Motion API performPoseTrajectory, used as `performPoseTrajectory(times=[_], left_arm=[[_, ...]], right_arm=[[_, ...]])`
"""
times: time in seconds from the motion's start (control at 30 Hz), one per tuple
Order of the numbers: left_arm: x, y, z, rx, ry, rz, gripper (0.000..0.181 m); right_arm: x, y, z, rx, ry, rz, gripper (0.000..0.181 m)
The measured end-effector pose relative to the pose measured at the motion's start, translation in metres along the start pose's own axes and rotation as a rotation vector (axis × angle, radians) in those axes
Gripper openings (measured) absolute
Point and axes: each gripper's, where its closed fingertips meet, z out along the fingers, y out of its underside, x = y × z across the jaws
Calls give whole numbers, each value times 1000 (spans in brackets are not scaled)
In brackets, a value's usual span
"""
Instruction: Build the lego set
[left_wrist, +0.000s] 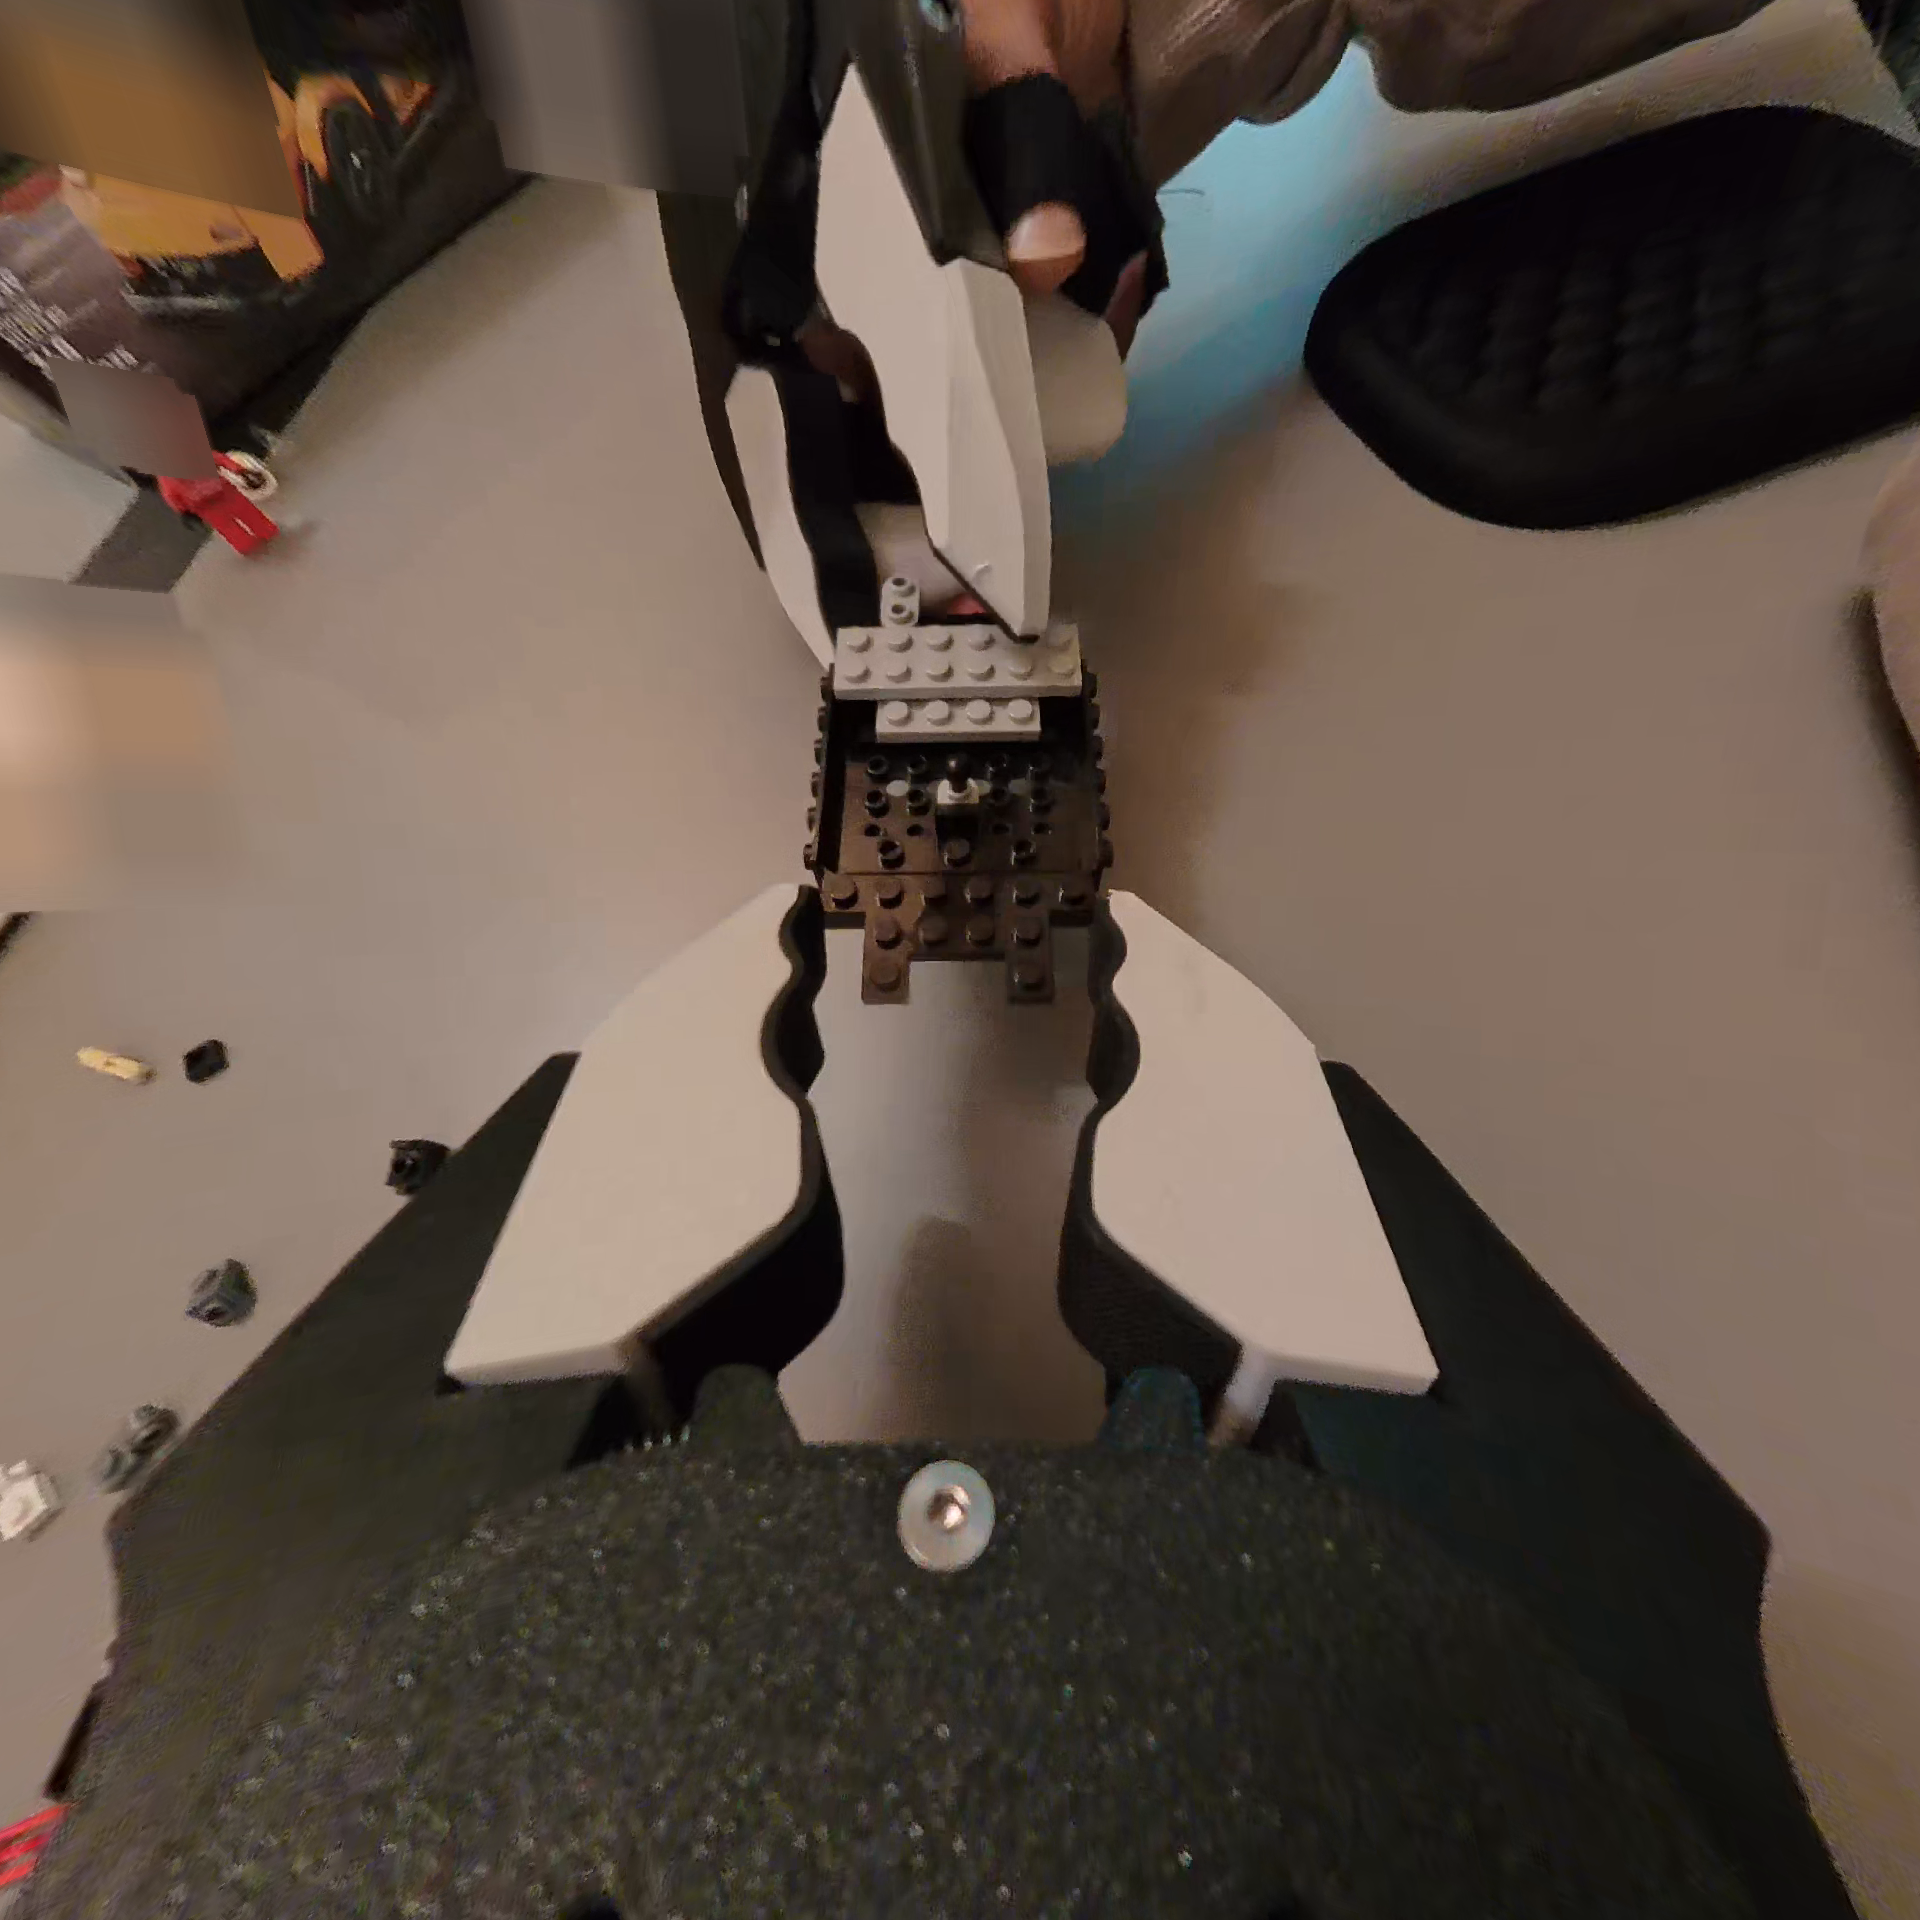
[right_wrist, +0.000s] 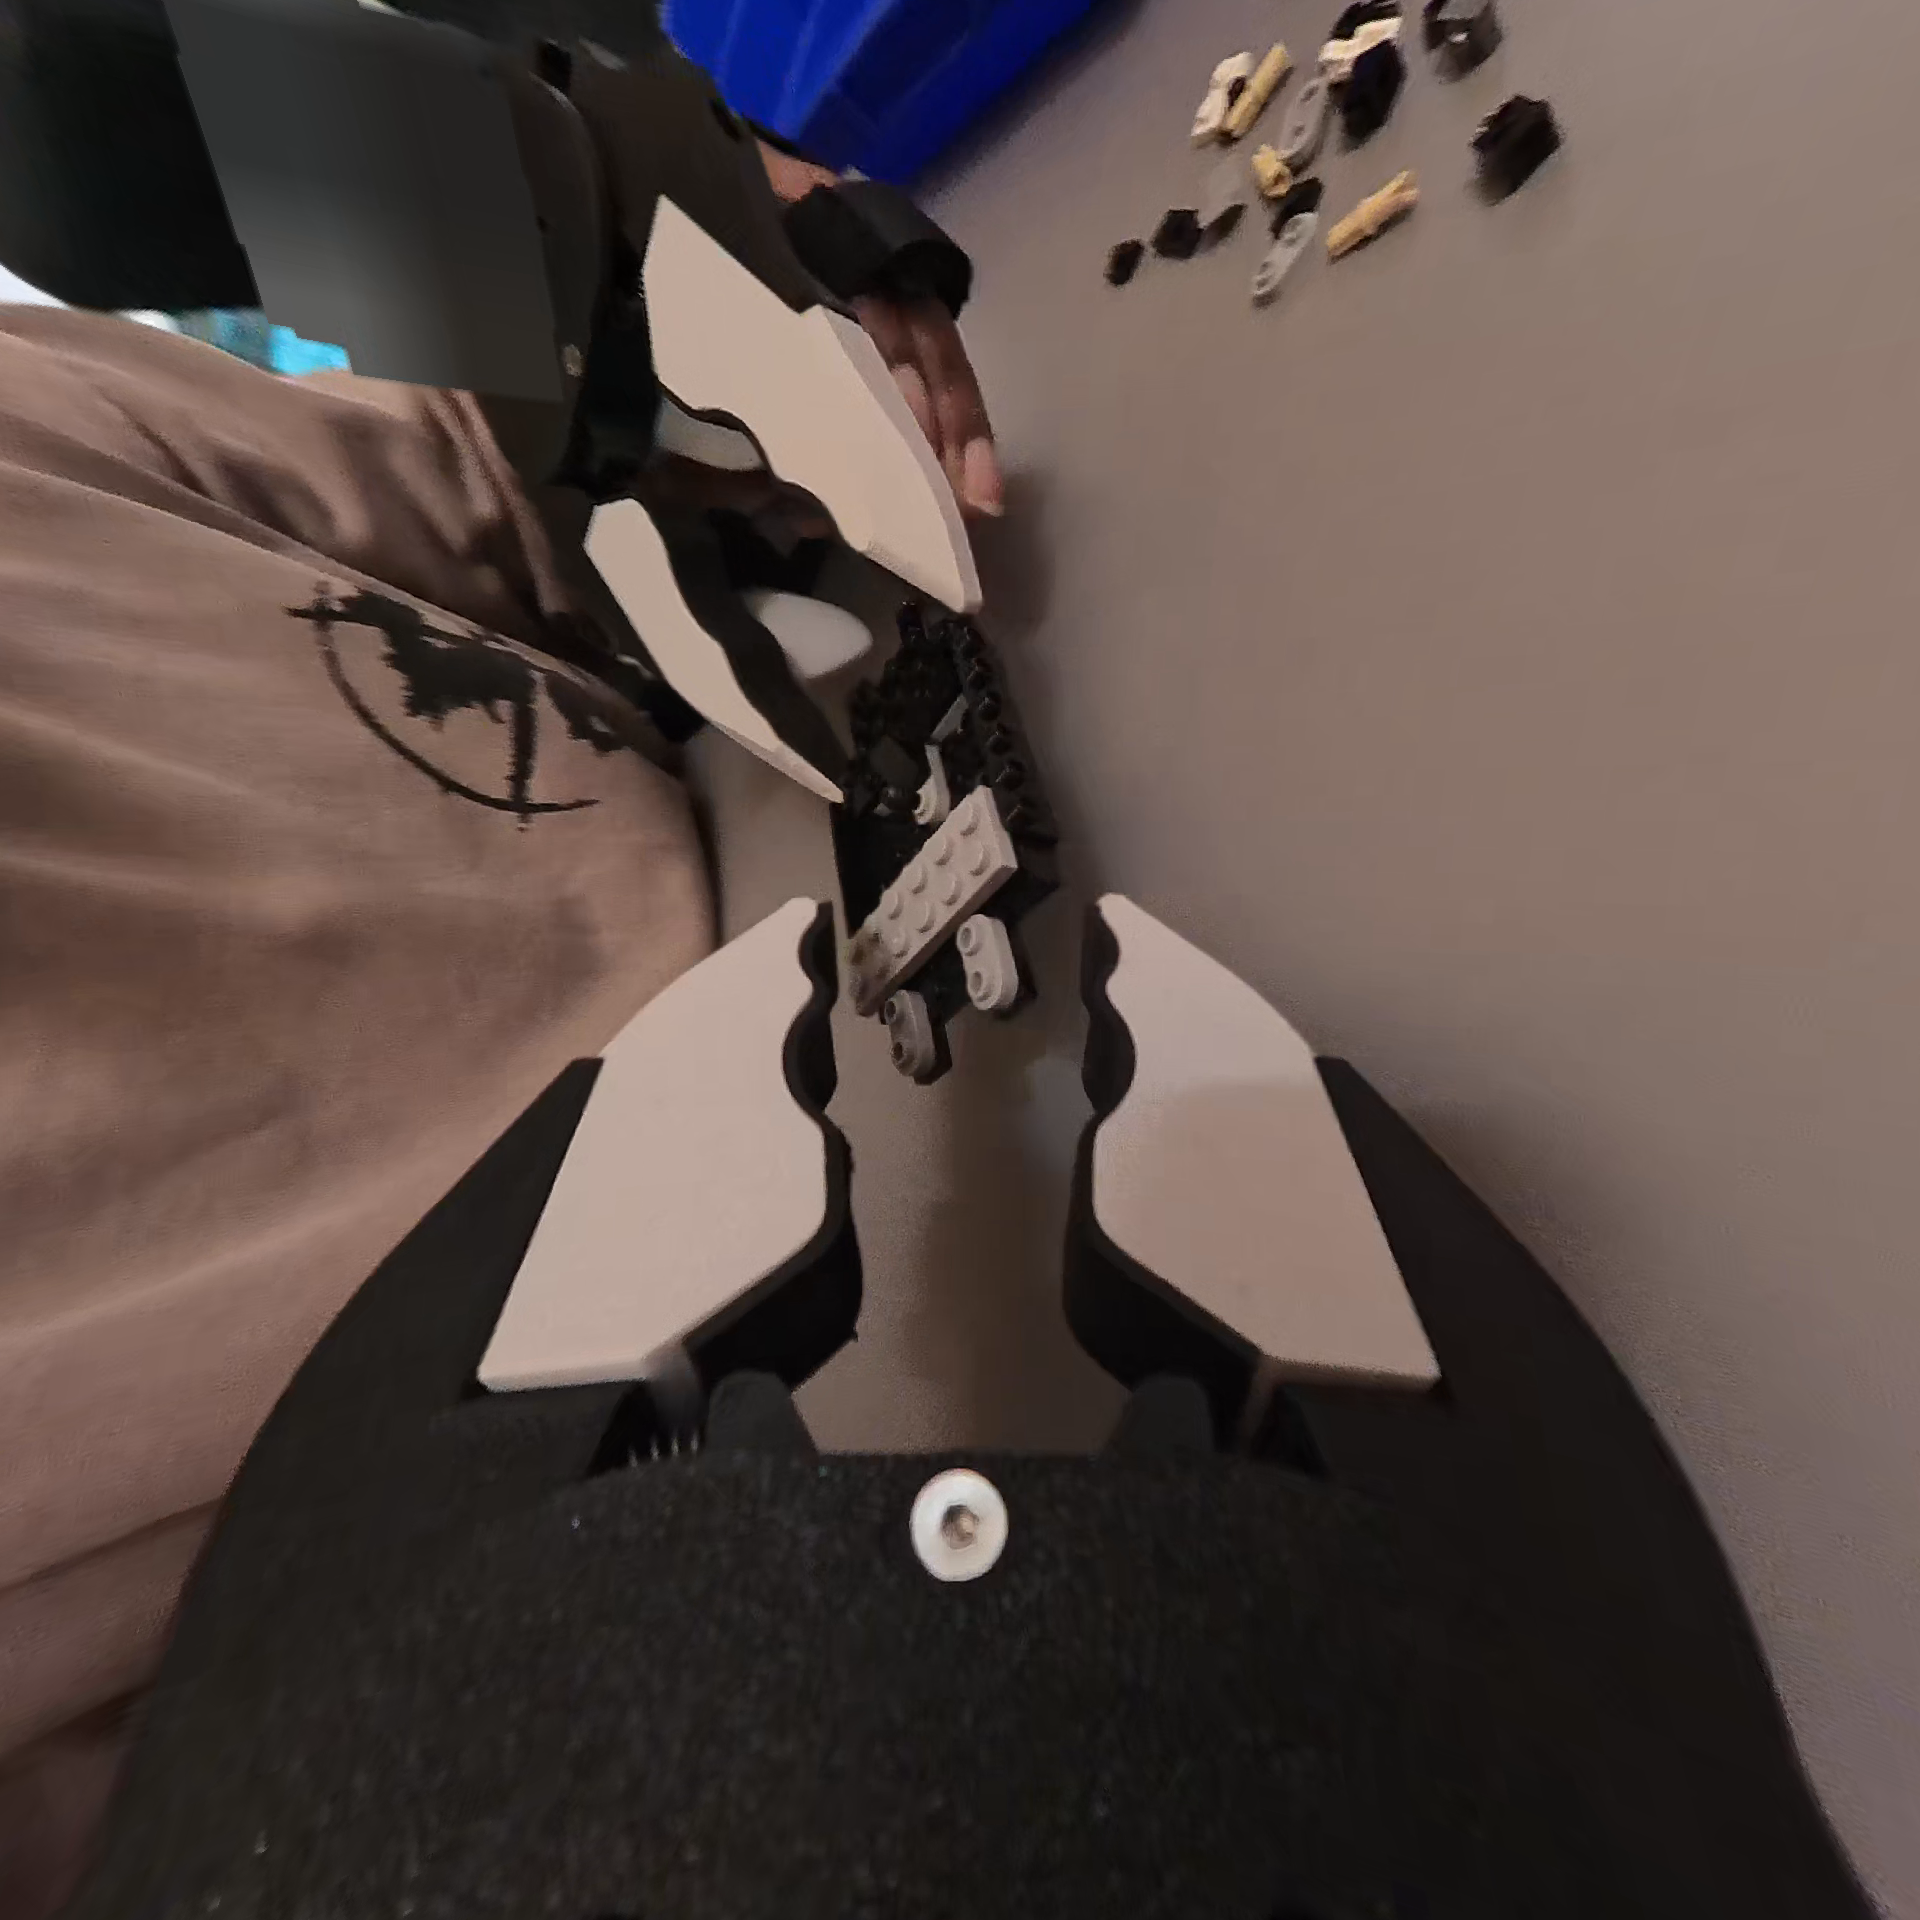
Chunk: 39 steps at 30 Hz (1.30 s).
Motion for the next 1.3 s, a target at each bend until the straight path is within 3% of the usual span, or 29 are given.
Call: performPoseTrajectory(times=[0.13,0.33,0.77,0.87,0.93,1.0,1.1,1.3], left_arm=[[1,-7,-7,25,-31,25,49],[4,-13,-13,43,-59,57,49],[12,-22,-22,70,-169,201,49],[18,-28,-25,134,-100,69,42],[18,-31,-28,183,-19,-89,56],[20,-38,-33,268,124,-323,62],[23,-53,-39,396,328,-594,50],[36,-56,-28,360,361,-592,13]], right_arm=[[-15,-7,2,44,-120,89,34],[-26,-11,2,115,-173,151,19],[-43,-11,1,282,-124,74,15],[-44,-5,2,292,-112,35,14],[-47,-5,-1,317,-123,27,14],[-52,-4,-2,335,-117,-34,15],[-60,-4,1,339,-59,-196,15],[-73,-4,3,346,19,-370,15]])
